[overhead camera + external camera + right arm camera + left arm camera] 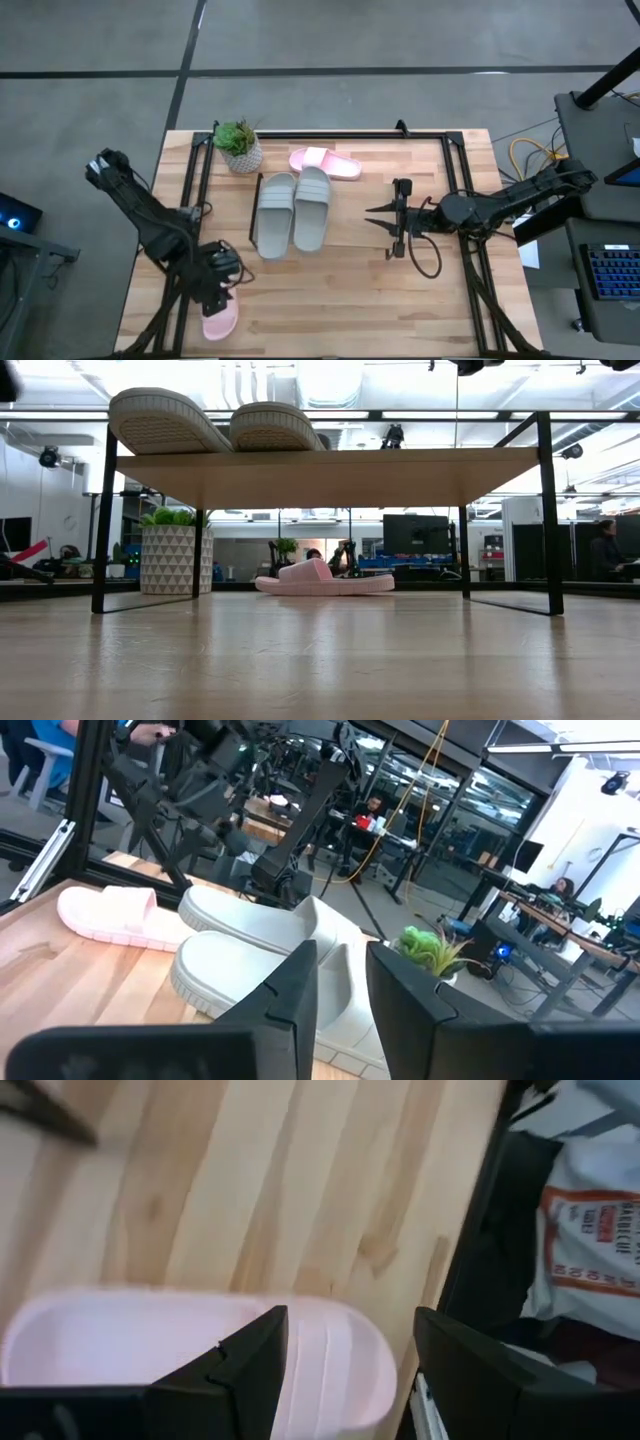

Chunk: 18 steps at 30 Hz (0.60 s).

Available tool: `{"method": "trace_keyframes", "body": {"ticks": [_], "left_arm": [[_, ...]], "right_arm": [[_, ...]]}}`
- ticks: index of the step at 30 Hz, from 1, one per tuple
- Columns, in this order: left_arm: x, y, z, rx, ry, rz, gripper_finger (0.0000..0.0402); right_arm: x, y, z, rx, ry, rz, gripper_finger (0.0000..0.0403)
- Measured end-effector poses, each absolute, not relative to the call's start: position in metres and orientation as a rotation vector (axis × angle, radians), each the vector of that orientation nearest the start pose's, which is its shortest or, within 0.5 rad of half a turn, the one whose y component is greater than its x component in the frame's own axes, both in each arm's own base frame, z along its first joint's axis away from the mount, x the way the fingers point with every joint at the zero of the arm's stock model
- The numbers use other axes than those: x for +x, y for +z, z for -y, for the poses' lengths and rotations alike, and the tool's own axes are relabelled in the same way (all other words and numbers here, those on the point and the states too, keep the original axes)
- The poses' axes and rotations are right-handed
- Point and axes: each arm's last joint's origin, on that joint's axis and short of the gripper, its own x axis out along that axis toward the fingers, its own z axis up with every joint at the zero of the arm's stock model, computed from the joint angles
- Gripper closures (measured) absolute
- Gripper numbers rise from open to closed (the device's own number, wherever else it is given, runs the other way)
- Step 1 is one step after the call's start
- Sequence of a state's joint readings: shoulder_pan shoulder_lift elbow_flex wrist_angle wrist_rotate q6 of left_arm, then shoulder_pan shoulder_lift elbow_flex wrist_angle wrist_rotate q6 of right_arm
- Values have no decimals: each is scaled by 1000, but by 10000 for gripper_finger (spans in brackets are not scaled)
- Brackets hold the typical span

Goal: Pick and place slides into the shelf
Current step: Put the bottom pink slide on the shelf

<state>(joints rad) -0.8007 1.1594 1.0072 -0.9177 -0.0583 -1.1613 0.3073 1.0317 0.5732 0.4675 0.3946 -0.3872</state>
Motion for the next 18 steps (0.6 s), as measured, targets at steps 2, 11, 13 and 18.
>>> {"method": "trace_keyframes", "body": {"ticks": [2,11,13,18], "left_arm": [[142,276,158,-585,23,-1240,200],[130,246,170,-553,110,-1330,200],[130,241,170,-544,120,-1337,200],[125,228,163,-520,143,-1355,200]], "right_arm": [[218,276,-57,-379,-88,-9,327],[218,276,-57,-374,-88,-10,324],[218,276,-57,-374,-88,-10,323],[218,275,-57,-371,-87,-11,329]]}}
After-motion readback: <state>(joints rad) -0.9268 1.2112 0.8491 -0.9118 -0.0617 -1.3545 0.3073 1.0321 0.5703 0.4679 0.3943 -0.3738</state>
